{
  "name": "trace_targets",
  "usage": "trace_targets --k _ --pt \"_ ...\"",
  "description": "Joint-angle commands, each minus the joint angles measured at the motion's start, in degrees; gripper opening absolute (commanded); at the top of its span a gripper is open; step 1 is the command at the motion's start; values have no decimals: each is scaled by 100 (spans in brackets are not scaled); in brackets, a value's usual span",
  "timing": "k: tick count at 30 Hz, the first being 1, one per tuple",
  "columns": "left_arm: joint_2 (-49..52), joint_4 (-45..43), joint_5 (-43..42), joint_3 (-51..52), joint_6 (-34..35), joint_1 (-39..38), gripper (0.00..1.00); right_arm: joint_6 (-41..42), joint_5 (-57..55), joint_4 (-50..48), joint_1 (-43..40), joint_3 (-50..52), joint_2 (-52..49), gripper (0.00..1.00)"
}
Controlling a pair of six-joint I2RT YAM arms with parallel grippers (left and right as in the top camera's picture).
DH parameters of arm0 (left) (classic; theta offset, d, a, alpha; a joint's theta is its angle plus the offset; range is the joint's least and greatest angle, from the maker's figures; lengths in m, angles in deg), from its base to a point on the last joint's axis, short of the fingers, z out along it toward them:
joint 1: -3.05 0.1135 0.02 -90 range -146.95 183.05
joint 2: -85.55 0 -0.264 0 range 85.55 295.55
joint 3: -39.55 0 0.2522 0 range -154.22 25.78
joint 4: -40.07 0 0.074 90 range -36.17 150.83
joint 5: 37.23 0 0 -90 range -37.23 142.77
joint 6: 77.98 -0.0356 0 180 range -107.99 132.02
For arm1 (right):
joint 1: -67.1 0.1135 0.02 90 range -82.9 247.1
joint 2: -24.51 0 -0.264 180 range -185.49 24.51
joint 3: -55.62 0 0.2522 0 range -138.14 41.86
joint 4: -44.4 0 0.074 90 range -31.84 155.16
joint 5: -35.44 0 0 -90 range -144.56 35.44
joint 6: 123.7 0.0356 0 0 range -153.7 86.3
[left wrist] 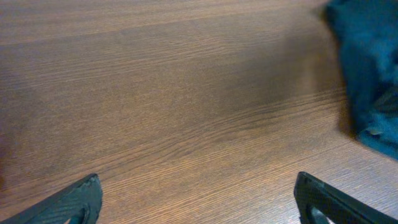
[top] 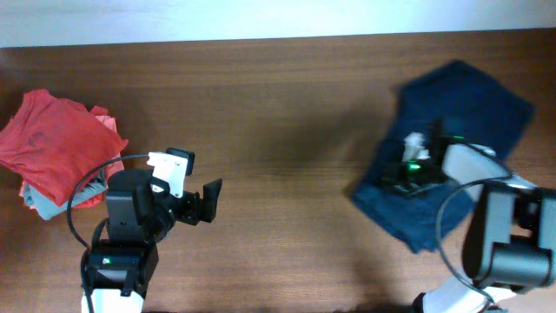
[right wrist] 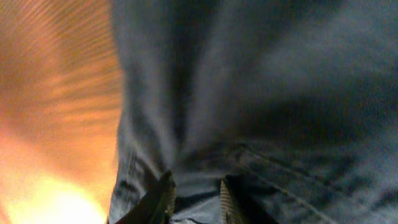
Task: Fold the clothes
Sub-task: 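Drag the navy shorts toward the table center with the right gripper, then grasp the left end of the navy shorts with the left gripper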
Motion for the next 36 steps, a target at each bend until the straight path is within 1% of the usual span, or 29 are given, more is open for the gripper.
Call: trace_targets --k 1,2,4,7,9,10,12,15,17,19,24,28,32,36 --pt "-20 -55 -107 -111 35 17 99 -586 378 -22 758 -131 -201 34" --pt "-17 -76 -107 -111 39 17 99 -732 372 24 929 -334 -173 35" --pt "-17 -96 -105 -111 133 17 99 -852 356 146 1019 -590 -96 37" --pt "-2 -133 -107 -111 323 17 99 -1128 356 487 1036 -1056 101 41" --pt "44 -149 -107 -111 376 17 99 -1235 127 789 1003 -1408 297 43" --pt "79 -157 -109 -111 387 17 99 -1233 -131 951 986 -1580 387 44" --pt "243 -188 -111 -111 387 -63 99 -1233 -1158 1475 887 -2122 654 51" --pt "555 -299 -111 -111 389 -339 99 -1231 -2208 1987 732 -2564 859 59" --pt "824 -442 -109 -111 481 -601 99 -1233 -2527 2253 608 -2752 960 61" --pt "1123 -634 -107 -111 654 -887 99 -1180 -2465 2382 466 -2846 1049 63" --pt "2094 -1390 -129 -111 1335 -1718 99 -1123 -2319 2533 201 -2855 1239 65" --pt "3012 -2229 -402 -111 1834 -2326 99 -1123 -2319 2592 173 -2852 1268 66" --pt "3821 -3123 -634 -111 2402 -2793 99 -1123 -2321 2597 173 -2852 1268 66" --pt "4542 -3985 -645 -111 2806 -3171 99 -1123 -2321 2616 173 -2852 1268 66"
